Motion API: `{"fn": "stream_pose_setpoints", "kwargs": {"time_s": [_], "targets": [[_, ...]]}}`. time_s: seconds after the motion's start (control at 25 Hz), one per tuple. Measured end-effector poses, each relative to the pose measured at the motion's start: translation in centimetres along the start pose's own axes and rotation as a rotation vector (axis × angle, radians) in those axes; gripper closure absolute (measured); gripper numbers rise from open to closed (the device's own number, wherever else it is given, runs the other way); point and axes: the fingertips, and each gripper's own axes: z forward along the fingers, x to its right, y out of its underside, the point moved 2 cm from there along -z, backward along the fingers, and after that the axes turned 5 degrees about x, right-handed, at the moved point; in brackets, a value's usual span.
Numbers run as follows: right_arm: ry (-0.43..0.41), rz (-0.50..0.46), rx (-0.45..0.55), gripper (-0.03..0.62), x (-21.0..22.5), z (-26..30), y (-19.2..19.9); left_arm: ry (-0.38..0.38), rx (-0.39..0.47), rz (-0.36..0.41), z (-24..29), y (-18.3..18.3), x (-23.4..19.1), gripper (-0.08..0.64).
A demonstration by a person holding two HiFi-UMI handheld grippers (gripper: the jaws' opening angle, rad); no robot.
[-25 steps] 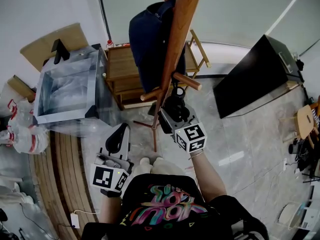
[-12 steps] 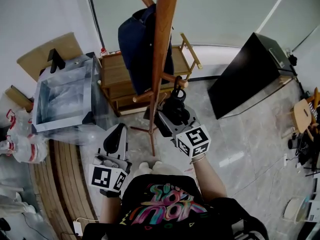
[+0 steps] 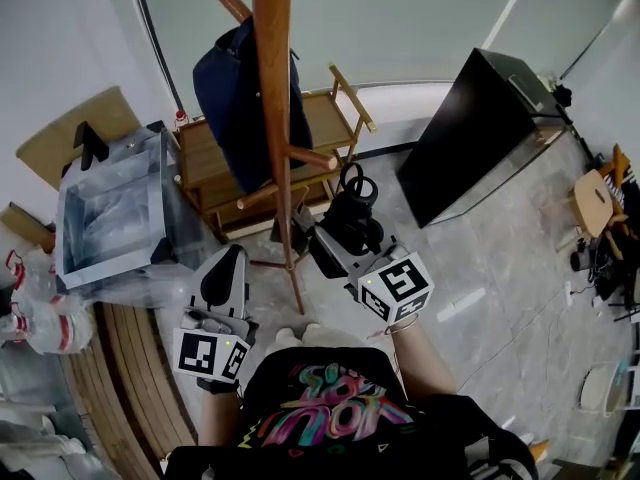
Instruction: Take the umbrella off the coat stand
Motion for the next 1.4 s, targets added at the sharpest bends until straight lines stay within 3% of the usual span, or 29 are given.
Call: {"fn": "stream_pose_setpoints", "kwargs": {"time_s": [0.72,1.0,1.4], "targets": [[0.228,0.013,0.011,0.344,3.6,-10.5,-0.2,0.157,-0.012,-0.023,3.0,1.1,3.8,0.526],[0.290,0.013,-0.009,0.344,4.0,-12.8,0.3,0.177,-0.028,-0.025,3.4,1.5,3.8,0.526],[0.311,0.022,0.012,0.344,3.9,-13.4,0.5,0.170,-0.030,-0.030,3.6,1.9,3.1,0.526]]}}
